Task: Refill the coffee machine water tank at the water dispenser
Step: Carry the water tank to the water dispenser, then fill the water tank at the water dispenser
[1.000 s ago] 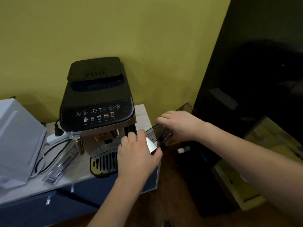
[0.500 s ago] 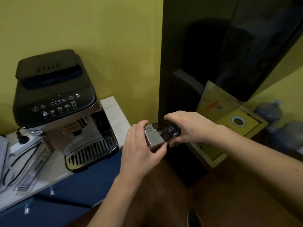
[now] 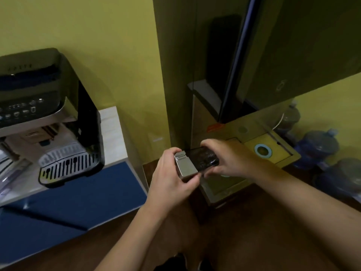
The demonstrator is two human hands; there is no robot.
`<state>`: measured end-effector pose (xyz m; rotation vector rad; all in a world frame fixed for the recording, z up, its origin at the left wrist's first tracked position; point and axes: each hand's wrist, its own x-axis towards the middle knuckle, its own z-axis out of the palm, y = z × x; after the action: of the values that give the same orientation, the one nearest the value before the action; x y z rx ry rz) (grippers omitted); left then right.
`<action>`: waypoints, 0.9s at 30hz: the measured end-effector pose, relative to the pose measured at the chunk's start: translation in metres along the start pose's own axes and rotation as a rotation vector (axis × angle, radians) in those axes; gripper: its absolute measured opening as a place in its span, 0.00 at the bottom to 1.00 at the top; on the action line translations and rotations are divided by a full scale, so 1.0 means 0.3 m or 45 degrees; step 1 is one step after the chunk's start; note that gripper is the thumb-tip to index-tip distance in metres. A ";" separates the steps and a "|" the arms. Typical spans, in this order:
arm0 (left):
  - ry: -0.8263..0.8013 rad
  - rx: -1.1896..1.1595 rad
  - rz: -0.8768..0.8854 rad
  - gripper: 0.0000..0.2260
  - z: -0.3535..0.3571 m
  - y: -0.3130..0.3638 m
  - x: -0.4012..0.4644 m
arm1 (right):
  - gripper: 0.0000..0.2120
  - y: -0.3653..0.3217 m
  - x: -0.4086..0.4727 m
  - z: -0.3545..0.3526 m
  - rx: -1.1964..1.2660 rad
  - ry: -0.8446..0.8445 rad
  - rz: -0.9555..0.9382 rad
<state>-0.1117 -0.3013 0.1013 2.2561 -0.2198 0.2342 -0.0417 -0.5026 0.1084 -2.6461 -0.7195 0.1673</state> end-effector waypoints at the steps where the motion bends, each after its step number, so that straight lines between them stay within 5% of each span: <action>1: 0.003 -0.003 0.009 0.31 0.020 0.017 0.002 | 0.37 0.017 -0.021 -0.007 0.004 -0.016 0.006; 12: -0.073 0.289 0.160 0.29 0.279 0.176 0.120 | 0.47 0.250 -0.218 0.101 0.207 0.185 0.336; 15: 0.001 0.399 0.031 0.30 0.372 0.233 0.137 | 0.39 0.340 -0.260 0.185 0.422 0.270 0.463; 19: -0.014 0.630 0.025 0.31 0.517 0.295 0.155 | 0.32 0.455 -0.298 0.222 0.540 0.122 0.458; 27: -0.118 0.821 -0.121 0.30 0.732 0.425 0.192 | 0.39 0.605 -0.313 0.307 0.834 -0.233 0.487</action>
<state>-0.0652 -0.5556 0.0699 2.9124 -0.0897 0.1630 -0.0583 -0.6627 -0.0477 -2.1118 -0.1477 0.6385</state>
